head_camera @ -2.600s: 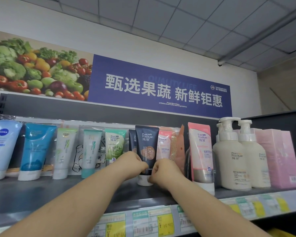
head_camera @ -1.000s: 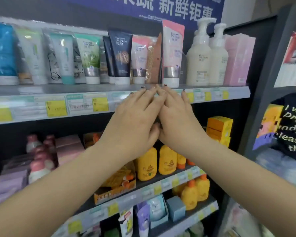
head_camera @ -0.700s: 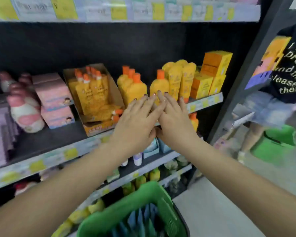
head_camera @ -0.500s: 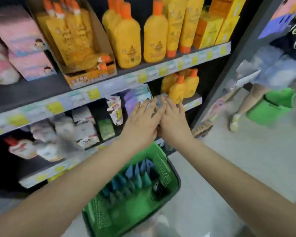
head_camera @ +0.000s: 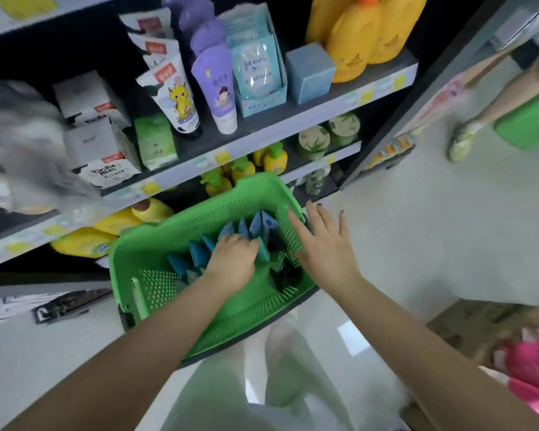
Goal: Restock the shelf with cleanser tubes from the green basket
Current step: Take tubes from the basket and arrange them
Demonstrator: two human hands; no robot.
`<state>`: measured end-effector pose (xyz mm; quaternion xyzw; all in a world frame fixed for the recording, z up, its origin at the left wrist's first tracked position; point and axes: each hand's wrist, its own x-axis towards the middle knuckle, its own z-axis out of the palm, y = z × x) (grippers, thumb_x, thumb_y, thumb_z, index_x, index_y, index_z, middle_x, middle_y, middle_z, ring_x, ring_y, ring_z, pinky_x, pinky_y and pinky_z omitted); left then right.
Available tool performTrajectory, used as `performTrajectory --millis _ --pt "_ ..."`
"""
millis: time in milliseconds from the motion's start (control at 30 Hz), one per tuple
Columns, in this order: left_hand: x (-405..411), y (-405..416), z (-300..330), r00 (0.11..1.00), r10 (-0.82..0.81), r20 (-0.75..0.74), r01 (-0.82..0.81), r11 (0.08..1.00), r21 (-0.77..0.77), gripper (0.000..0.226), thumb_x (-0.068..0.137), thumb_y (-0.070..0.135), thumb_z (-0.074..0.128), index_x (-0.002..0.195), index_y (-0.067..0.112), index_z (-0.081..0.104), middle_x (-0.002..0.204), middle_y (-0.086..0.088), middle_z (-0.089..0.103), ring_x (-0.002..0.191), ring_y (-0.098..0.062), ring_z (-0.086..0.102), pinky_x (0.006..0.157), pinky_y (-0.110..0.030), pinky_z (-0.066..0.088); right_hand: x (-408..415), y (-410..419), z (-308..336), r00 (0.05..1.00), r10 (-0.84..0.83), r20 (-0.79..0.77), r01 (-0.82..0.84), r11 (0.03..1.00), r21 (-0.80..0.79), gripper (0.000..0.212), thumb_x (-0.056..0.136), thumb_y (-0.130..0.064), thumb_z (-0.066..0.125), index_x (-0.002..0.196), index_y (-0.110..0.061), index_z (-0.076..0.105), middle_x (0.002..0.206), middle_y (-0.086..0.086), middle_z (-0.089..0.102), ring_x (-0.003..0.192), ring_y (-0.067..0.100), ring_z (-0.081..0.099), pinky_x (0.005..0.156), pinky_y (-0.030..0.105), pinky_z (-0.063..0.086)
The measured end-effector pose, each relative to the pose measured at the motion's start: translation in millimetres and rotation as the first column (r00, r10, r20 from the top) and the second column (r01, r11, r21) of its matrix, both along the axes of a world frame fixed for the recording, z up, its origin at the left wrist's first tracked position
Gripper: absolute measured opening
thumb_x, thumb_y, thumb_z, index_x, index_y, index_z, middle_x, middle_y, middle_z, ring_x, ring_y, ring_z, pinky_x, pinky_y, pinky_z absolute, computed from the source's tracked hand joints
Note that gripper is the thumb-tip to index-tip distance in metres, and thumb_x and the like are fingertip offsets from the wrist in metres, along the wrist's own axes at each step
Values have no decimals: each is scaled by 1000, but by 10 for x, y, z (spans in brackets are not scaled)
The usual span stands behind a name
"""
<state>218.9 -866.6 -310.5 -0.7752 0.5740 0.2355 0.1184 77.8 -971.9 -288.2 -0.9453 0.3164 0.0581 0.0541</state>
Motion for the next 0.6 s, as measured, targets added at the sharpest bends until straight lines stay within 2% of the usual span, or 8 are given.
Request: performTrajectory --millis 67,133,267,333,400,500,567,600 --pt "-31 46 -298 1000 3 2 -3 999 45 34 88 8 44 121 10 49 107 -10 61 107 -26 50 108 -39 27 -9 -27 -166 1000 11 3 -11 1000 18 90 43 -24 91 127 -15 58 125 24 57 112 40 57 87 66 40" --pt "-79 49 -568 1000 25 -18 -23 995 94 37 87 7 46 123 10 48 102 -11 63 102 -27 54 103 -39 32 -11 -40 -320 1000 14 19 -14 999 37 88 47 -20 90 128 -14 56 126 25 55 114 42 55 89 67 38" --pt "-206 -68 -1030 996 53 -71 -35 969 245 25 87 2 46 110 7 55 103 -13 64 97 -29 59 82 -35 43 -35 -48 -605 999 25 46 -28 998 59 81 54 -14 85 129 -15 55 128 24 54 118 40 53 94 66 34" --pt "-270 -153 -1246 992 91 -90 -59 949 310 24 88 4 46 107 8 59 106 -12 64 100 -28 60 84 -36 45 -65 -61 -721 996 46 71 -51 997 62 79 57 -16 83 130 -15 54 129 22 54 119 38 52 97 65 31" --pt "-335 -198 -1494 972 198 -128 -144 929 341 22 92 12 47 108 8 61 110 -12 64 102 -28 61 85 -35 46 -91 -80 -795 993 66 99 -72 995 63 76 60 -17 82 131 -14 53 128 22 55 120 38 51 99 65 29" --pt "-486 -205 -1739 824 499 -269 -418 855 307 29 92 25 49 114 10 61 119 -11 62 110 -29 58 90 -36 45 -122 -113 -859 990 85 113 -93 993 74 75 63 -16 80 132 -13 52 129 21 54 122 38 49 101 64 27" --pt "-561 -226 -1819 697 627 -349 -542 779 317 31 91 26 50 116 11 62 118 -10 63 112 -29 58 94 -36 45 -134 -151 -894 990 84 116 -94 993 77 73 64 -15 79 132 -13 52 130 20 53 123 37 48 101 64 27" --pt "-582 -215 -1847 664 653 -363 -561 757 336 30 90 26 51 113 11 64 115 -9 65 109 -28 59 92 -35 46 -137 -170 -903 989 82 120 -92 993 76 72 64 -15 79 131 -13 52 130 20 53 123 37 48 101 64 27"
